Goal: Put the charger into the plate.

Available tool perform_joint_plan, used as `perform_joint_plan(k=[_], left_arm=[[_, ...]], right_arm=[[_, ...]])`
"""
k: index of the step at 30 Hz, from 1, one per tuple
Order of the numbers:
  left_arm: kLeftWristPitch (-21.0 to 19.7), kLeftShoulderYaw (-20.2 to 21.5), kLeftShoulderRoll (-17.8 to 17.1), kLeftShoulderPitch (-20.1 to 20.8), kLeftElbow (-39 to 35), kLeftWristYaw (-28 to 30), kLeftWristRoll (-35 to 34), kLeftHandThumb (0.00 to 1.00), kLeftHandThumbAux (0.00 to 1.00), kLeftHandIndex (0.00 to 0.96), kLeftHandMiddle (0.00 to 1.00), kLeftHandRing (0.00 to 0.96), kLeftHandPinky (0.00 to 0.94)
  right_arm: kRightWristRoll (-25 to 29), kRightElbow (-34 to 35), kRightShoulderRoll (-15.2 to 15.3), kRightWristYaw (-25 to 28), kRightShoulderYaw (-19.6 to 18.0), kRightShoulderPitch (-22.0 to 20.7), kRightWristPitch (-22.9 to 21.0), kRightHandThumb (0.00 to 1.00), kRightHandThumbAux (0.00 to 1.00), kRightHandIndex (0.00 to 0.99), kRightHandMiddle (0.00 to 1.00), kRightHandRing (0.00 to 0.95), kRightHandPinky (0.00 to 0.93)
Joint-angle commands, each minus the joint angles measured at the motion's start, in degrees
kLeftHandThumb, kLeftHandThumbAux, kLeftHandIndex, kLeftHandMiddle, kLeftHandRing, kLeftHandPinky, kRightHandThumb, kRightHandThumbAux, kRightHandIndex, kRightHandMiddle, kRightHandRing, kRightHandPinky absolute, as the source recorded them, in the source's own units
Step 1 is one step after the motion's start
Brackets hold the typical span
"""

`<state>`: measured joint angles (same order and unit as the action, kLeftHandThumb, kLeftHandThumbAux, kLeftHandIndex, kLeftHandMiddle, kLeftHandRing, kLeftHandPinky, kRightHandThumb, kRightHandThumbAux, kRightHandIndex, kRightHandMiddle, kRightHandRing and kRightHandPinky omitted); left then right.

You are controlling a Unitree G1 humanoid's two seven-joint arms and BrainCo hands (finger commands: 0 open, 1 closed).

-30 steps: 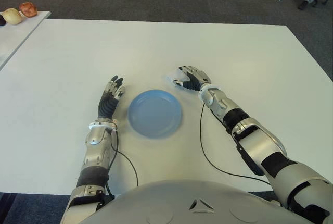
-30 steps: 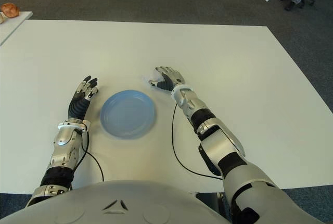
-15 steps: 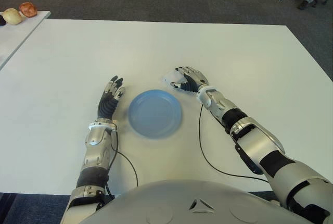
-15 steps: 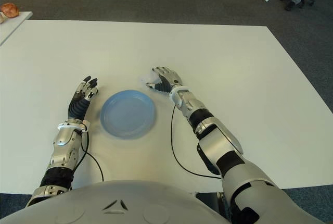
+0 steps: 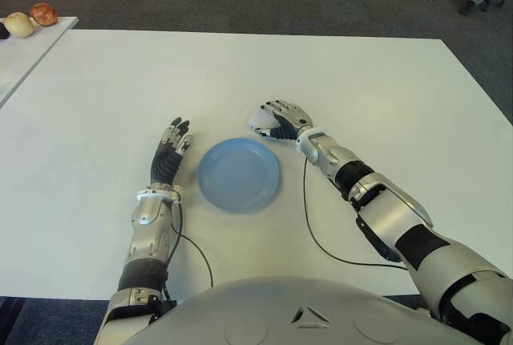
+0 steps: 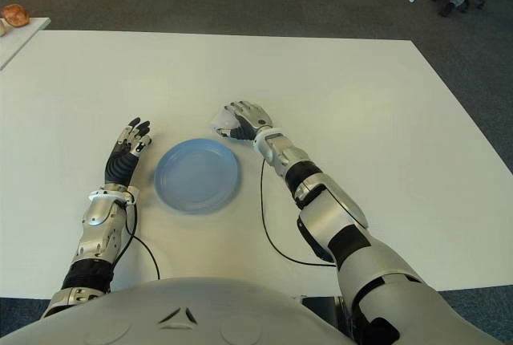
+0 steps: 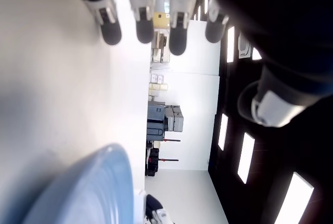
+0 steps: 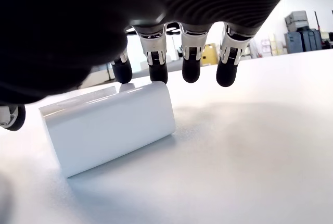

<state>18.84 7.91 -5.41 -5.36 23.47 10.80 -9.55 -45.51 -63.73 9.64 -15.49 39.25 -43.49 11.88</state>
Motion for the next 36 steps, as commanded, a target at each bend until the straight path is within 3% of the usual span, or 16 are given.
perform_joint_plan(k=[1, 13, 36], left_arm=[[-4.84, -0.87, 1.02, -3.33, 2.77, -0.35, 0.66, 0.000, 0.529, 0.003, 0.125, 0.079, 0.000], [-4.44, -0.76, 1.44, -3.43, 2.79, -0.04, 0.36, 0.000, 0.525, 0.000, 0.127, 0.083, 0.000], [-4.76, -0.89, 1.86, -3.81, 1.87, -0.41, 0.68, 0.000, 0.525, 0.000, 0.133, 0.087, 0.000]], right_arm=[[-2.18, -1.03, 0.63, 1.58, 1.84, -1.39, -0.13, 0.244, 0.219, 0.000, 0.000, 0.000, 0.000], [-5.87, -2.26, 2.00, 1.58, 5.11, -2.73, 0.29, 0.233, 0.222, 0.000, 0.000, 0.000, 0.000], [-4.86, -2.56, 0.94, 2.01, 4.65, -2.79, 0.74, 0.286, 0.212, 0.000, 0.000, 0.000, 0.000]])
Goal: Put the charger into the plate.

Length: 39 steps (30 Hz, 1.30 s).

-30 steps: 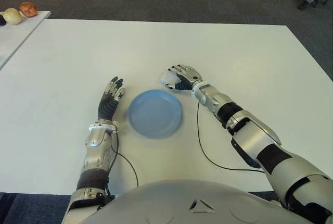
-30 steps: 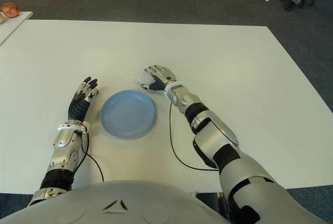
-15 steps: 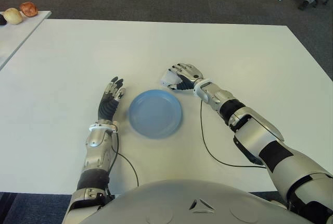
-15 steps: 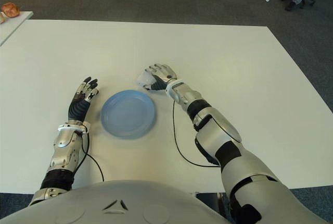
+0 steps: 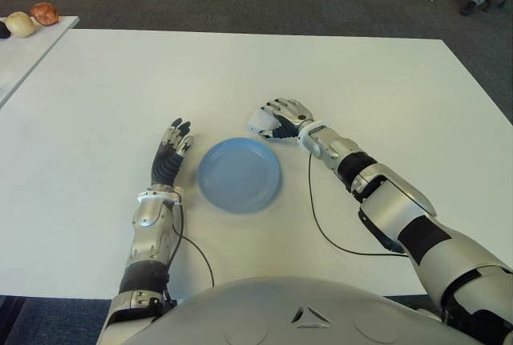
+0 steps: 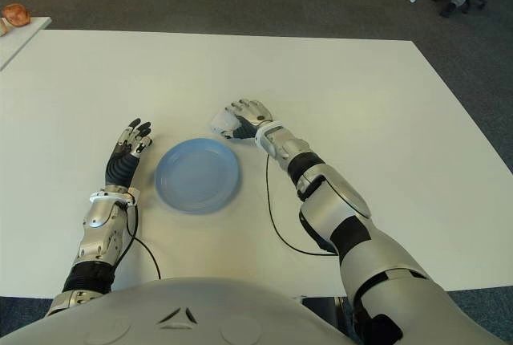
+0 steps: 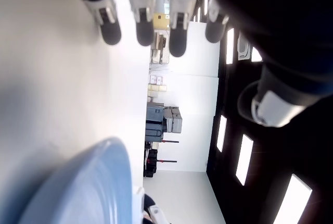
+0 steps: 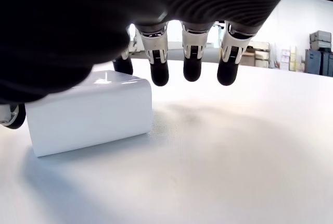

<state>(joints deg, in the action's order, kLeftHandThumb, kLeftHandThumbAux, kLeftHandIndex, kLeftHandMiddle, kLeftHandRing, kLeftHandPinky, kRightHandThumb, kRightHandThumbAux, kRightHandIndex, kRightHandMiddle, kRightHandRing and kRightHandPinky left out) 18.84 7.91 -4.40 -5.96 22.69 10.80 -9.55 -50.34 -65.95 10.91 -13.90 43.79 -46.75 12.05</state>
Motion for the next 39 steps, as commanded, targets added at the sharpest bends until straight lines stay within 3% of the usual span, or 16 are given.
perform_joint_plan(k=[1, 39], left_arm=[[-4.76, -0.89, 0.86, -3.23, 2.62, -0.40, 0.67, 0.000, 0.525, 0.000, 0.132, 0.086, 0.000], [-6.73, -0.42, 0.03, -4.88, -0.76, -0.16, 0.26, 0.000, 0.526, 0.001, 0.126, 0.081, 0.000]], right_arm=[[0.00, -0.31, -0.33, 0.34, 0.07, 0.49, 0.59, 0.286, 0.214, 0.000, 0.000, 0.000, 0.000], [1.58, -2.23, -1.60, -6.33, -1.58, 3.71, 2.03, 0.233, 0.286, 0.000, 0.000, 0.000, 0.000]])
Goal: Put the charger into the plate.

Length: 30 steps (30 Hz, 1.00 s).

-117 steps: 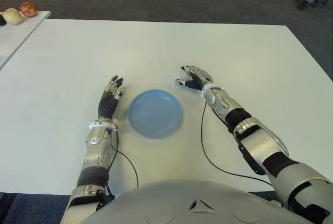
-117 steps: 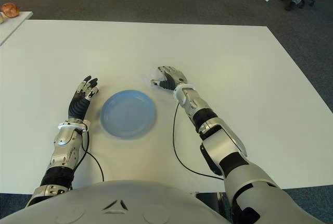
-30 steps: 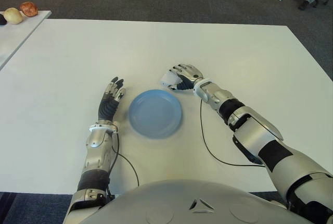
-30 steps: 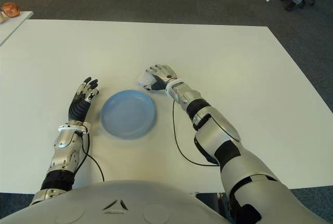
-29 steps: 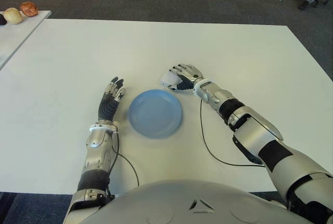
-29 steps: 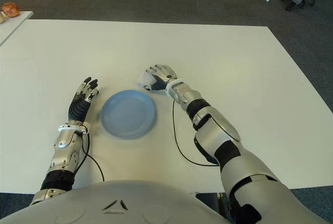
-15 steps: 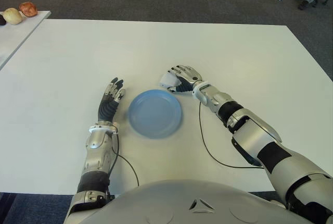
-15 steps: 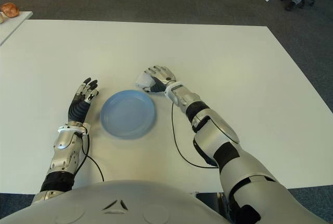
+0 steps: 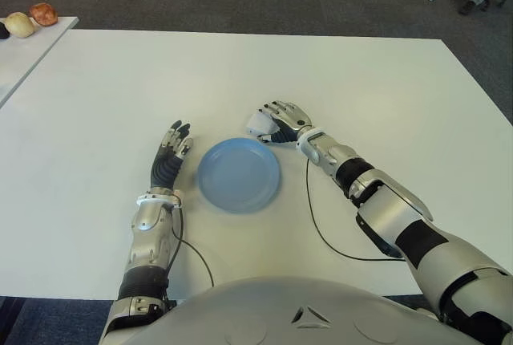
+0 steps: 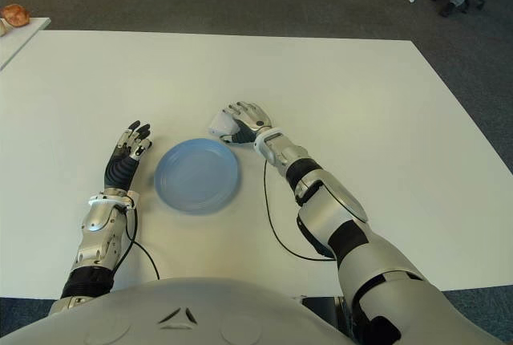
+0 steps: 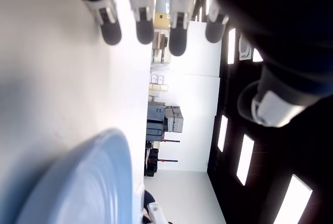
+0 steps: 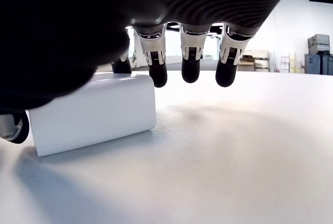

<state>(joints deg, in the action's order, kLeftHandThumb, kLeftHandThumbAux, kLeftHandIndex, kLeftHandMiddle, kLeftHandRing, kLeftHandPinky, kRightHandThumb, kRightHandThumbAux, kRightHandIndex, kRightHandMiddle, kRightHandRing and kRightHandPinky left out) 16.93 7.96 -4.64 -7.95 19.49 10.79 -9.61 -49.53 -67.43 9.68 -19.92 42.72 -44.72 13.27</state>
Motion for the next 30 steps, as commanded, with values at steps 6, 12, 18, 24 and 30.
perform_joint_plan(k=[6, 12, 18, 24, 30], left_arm=[[-4.58, -0.31, 0.12, -2.90, 2.57, 0.14, 0.16, 0.000, 0.525, 0.001, 0.126, 0.079, 0.000], [-4.17, -0.17, -0.08, -2.81, 2.92, 0.49, -0.01, 0.000, 0.526, 0.002, 0.129, 0.082, 0.000], [-3.94, -0.11, -0.16, -2.78, 3.15, 0.58, 0.00, 0.000, 0.526, 0.003, 0.129, 0.080, 0.000], [-3.74, 0.01, -0.43, -2.59, 3.73, 0.80, -0.10, 0.000, 0.527, 0.002, 0.124, 0.077, 0.000], [-3.43, 0.12, -0.40, -2.42, 4.30, 0.67, -0.22, 0.000, 0.535, 0.006, 0.125, 0.078, 0.000]], right_arm=[[1.38, -0.93, -0.53, -1.69, -1.47, 2.38, 1.69, 0.222, 0.309, 0.011, 0.005, 0.006, 0.052], [1.12, -1.23, -0.74, -3.40, -1.78, 2.67, 2.32, 0.238, 0.306, 0.075, 0.103, 0.110, 0.186], [1.17, -1.62, -0.98, -5.53, -2.05, 2.91, 2.82, 0.294, 0.282, 0.210, 0.286, 0.311, 0.383], [1.98, -1.94, -1.21, -5.71, -2.94, 2.95, 3.91, 0.358, 0.277, 0.307, 0.448, 0.481, 0.557], [3.94, -2.27, -1.53, -3.80, -4.51, 3.17, 4.13, 0.452, 0.414, 0.364, 0.647, 0.651, 0.701]])
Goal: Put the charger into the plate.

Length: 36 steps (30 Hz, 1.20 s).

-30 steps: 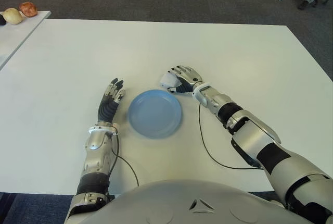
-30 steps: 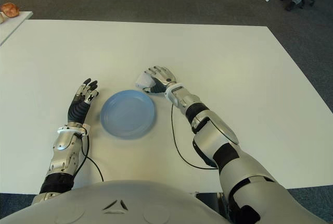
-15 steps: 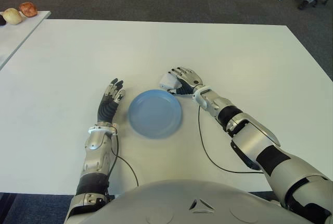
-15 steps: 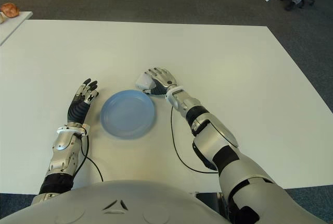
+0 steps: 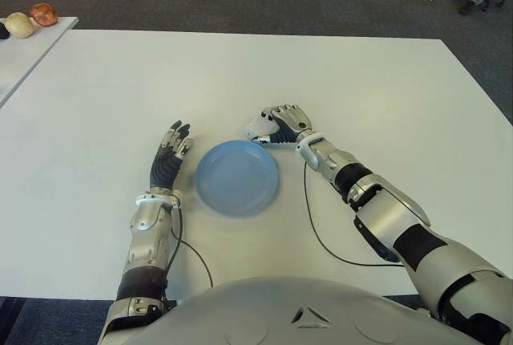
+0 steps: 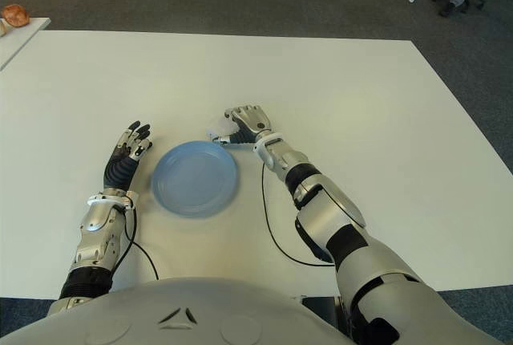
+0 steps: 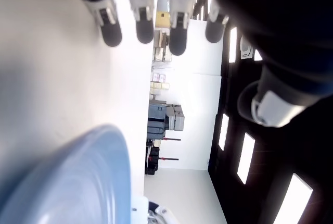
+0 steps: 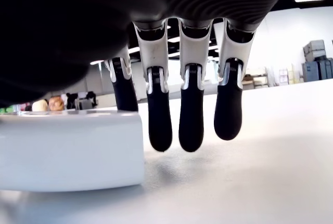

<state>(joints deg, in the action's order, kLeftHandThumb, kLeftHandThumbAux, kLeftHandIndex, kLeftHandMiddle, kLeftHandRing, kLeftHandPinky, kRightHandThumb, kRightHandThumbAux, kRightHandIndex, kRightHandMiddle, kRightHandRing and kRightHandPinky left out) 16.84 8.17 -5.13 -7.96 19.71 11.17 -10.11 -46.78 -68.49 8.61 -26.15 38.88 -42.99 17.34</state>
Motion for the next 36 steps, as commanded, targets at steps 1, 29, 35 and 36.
perform_joint_plan(k=[1, 29, 35, 36], left_arm=[[-3.31, -0.08, 0.10, -2.39, 4.14, 0.29, 0.26, 0.000, 0.536, 0.006, 0.125, 0.078, 0.000], [-1.03, 0.23, 0.00, -1.63, 6.55, 0.89, 0.04, 0.000, 0.535, 0.005, 0.122, 0.078, 0.000], [-0.35, 0.32, 0.02, -1.41, 7.26, 1.40, -0.36, 0.000, 0.536, 0.013, 0.123, 0.078, 0.000], [-0.23, 0.32, 0.01, -1.39, 7.33, 1.43, -0.37, 0.000, 0.536, 0.015, 0.124, 0.078, 0.000]], right_arm=[[1.36, -1.22, -0.49, 2.56, -0.78, 1.45, -0.04, 0.476, 0.438, 0.386, 0.677, 0.680, 0.728], [6.19, -2.26, -2.94, -1.45, -6.49, 1.88, -5.44, 0.746, 0.710, 0.440, 0.893, 0.879, 0.872], [6.22, -2.21, -2.79, -1.54, -6.82, 1.55, -5.35, 0.745, 0.711, 0.440, 0.892, 0.877, 0.865], [6.16, -2.18, -2.71, -1.49, -6.80, 1.49, -5.28, 0.744, 0.711, 0.440, 0.892, 0.877, 0.865]])
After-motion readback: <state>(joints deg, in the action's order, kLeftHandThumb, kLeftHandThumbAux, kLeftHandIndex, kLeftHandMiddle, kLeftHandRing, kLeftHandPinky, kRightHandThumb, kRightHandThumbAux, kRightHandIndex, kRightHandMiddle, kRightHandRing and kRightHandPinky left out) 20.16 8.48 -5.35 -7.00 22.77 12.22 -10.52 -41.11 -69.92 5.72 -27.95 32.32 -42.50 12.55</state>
